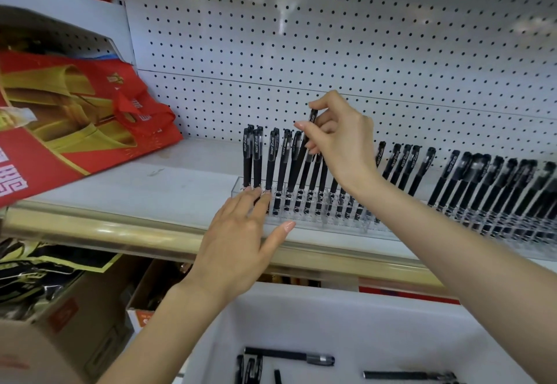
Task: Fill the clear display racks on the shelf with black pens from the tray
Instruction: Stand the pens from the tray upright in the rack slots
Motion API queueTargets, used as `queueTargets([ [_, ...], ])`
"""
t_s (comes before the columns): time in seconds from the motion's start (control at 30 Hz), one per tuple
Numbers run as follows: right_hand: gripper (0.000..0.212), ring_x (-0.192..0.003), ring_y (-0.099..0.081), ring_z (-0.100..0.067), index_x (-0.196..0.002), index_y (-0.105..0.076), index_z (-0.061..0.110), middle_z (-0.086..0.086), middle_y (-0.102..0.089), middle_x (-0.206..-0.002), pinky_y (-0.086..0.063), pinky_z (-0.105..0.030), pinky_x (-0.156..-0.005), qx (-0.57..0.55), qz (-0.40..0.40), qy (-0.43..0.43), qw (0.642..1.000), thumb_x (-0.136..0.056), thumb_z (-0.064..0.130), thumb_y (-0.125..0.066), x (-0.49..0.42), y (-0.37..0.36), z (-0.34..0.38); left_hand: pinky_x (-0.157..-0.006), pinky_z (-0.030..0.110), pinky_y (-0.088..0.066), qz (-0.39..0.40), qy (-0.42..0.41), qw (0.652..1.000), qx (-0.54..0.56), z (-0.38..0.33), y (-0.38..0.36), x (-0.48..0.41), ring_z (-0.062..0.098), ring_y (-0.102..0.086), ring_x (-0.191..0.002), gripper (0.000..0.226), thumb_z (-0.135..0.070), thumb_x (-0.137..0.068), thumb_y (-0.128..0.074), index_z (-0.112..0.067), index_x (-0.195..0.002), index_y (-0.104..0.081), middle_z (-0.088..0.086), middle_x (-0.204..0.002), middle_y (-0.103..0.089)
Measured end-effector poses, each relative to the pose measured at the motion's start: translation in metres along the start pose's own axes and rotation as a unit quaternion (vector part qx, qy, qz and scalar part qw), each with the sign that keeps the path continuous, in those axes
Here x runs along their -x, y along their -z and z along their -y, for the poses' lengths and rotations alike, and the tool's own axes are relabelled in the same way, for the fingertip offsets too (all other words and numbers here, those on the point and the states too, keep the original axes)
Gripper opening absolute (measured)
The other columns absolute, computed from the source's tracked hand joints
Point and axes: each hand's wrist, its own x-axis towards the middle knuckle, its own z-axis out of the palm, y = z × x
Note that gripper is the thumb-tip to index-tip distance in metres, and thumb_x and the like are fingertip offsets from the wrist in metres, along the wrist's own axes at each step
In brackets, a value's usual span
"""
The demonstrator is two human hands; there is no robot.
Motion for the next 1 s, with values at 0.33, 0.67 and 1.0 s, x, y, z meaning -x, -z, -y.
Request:
queueTargets([
  [0.33,0.04,-0.067,-0.063,-0.015,-0.122,-0.062,0.009,0.0,-0.063,-0.079,-0.056,-0.038,-0.076,0.148,0.114,0.109,0.976,-0.086,0.022,-0.071,0.017,-0.001,-0.018,-0.115,0.023,-0.01,0.023,0.005,1.0,0.015,0.004,-0.001,-0.003,0.008,-0.014,-0.142,0.097,-0.075,-0.075,0.003,-0.021,-0.149,-0.029,-0.006,-0.154,-0.027],
  [0.67,0.048,-0.073,-0.064,-0.016,-0.132,-0.055,0.015,0.0,-0.066,-0.084,-0.054,-0.039,-0.083,0.153,0.126,0.056,0.978,-0.087,0.022,-0.069,0.017,-0.005,-0.016,-0.115,0.024,-0.011,0.039,0.001,0.999,-0.006,0.005,0.0,-0.003,0.01,-0.014,-0.143,0.095,-0.074,-0.077,0.0,-0.019,-0.15,-0.027,-0.004,-0.153,-0.027],
  [1.0,0.036,-0.055,-0.064,-0.004,-0.125,-0.061,0.019,0.006,-0.067,-0.077,-0.057,-0.024,-0.07,0.124,0.121,0.021,0.985,-0.09,0.028,-0.065,0.072,0.025,0.005,-0.119,0.028,0.004,0.054,-0.038,0.997,0.03,-0.001,0.02,0.031,0.008,-0.007,-0.146,0.083,-0.07,-0.089,-0.013,-0.018,-0.153,-0.018,-0.003,-0.161,-0.011],
])
